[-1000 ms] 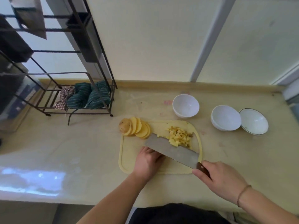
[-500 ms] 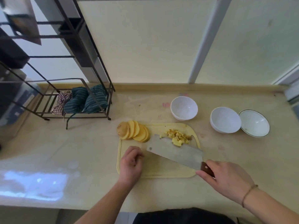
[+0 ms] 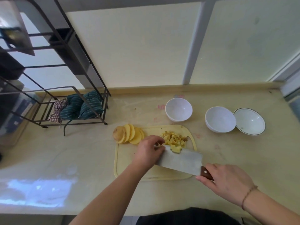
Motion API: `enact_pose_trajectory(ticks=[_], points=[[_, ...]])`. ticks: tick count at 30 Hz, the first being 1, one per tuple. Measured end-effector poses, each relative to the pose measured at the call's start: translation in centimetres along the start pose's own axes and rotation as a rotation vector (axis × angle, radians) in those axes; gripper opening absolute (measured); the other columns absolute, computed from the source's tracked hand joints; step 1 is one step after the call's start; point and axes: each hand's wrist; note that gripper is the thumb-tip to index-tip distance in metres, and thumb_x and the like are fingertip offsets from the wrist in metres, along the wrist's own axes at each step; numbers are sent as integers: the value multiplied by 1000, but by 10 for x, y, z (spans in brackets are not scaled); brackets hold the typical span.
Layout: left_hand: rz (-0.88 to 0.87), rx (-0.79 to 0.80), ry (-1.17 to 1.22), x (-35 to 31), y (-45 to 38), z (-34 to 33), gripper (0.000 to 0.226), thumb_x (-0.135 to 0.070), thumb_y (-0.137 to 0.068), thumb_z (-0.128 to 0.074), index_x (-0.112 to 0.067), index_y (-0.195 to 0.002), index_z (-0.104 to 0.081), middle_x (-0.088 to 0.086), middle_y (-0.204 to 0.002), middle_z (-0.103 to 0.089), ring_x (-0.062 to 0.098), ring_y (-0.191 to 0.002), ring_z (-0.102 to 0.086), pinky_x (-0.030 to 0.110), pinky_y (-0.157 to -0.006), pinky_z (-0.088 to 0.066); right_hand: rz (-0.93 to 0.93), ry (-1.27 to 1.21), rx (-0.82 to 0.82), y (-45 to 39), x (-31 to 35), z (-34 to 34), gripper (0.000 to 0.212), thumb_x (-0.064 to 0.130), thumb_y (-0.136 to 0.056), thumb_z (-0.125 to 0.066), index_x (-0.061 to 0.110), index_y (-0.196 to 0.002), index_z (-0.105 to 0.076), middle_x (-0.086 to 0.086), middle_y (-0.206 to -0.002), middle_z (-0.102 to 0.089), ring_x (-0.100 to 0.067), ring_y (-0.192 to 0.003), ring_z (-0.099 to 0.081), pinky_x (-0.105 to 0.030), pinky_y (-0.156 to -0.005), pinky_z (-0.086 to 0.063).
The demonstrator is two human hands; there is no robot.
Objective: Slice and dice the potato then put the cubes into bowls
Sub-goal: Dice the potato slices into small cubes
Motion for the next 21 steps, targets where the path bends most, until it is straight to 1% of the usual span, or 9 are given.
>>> enact_pose_trajectory(ticks=[5, 7, 9, 11, 12, 14, 17, 19, 21], points=[[-22, -80, -18, 8, 2, -1, 17, 3, -81, -77, -11, -90, -76, -12, -93, -61, -4, -79, -59, 9, -75, -48, 3, -29, -32, -3, 0, 3, 94, 79, -55, 34, 36, -97, -39, 11, -89, -59, -11, -65, -48, -26, -54, -36], [-28, -76, -34, 8, 2, -3, 17, 4, -81, -77, -10, -90, -75, -11, -92, -62, -4, -79, -58, 10, -75, -48, 13, -44, -32, -4, 1, 4, 87, 78, -60, 25, 34, -98, -40, 10, -93, -61, -12, -68, -50, -27, -56, -37], [-40, -48, -46, 5, 1, -6, 16, 2, -82, -77, -10, -92, -76, -11, -91, -62, -2, -78, -57, 7, -75, -46, 10, -47, -23, -6, 3, 4, 91, 77, -62, 21, 33, -103, -47, 10, -96, -63, -13, -76, -60, -28, -59, -40], [-52, -9, -14, -3, -1, -11, 14, -1, -83, -77, -10, -94, -76, -9, -92, -64, 5, -82, -61, 11, -78, -49, 9, -38, -11, -7, 6, 3, 96, 77, -61, 22, 32, -106, -49, 8, -98, -63, -13, -83, -63, -29, -59, -39], [-51, 13, 3, -6, -2, -14, 14, -2, -84, -77, -10, -95, -76, -8, -93, -64, 7, -84, -62, 13, -80, -50, 6, -41, -5, -8, 7, 3, 96, 77, -61, 22, 32, -107, -50, 8, -97, -63, -13, -83, -63, -29, -59, -38], [-48, 35, 23, -13, -2, -18, 14, -1, -85, -76, -9, -97, -75, -6, -97, -64, 8, -87, -60, 8, -81, -47, 0, -44, 4, -8, 9, 3, 95, 76, -61, 21, 31, -106, -50, 8, -96, -63, -13, -82, -63, -29, -58, -40], [-71, -56, 9, -16, 3, -21, 14, 1, -85, -73, -7, -97, -75, -4, -103, -63, 4, -91, -58, 4, -78, -44, -11, -47, -5, -9, 11, 4, 92, 77, -64, 18, 32, -105, -50, 8, -94, -62, -13, -75, -59, -29, -58, -41], [-106, -100, -9, -13, 7, -22, 13, -2, -85, -72, -8, -96, -73, -7, -99, -61, 4, -88, -57, 6, -75, -45, -16, -47, -7, -9, 11, 6, 88, 78, -67, 15, 32, -105, -50, 8, -92, -62, -13, -71, -55, -28, -56, -40], [-149, -58, -40, -13, 11, -21, 8, -11, -83, -75, -12, -89, -71, -8, -89, -60, 5, -79, -54, 5, -70, -41, -8, -27, 5, -9, 12, 9, 78, 79, -75, 5, 31, -105, -49, 8, -93, -62, -13, -73, -58, -29, -57, -40]])
Point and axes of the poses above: each hand's wrist, its own y-axis away from the middle knuckle, its own z-axis out of the back of the hand, x = y × z
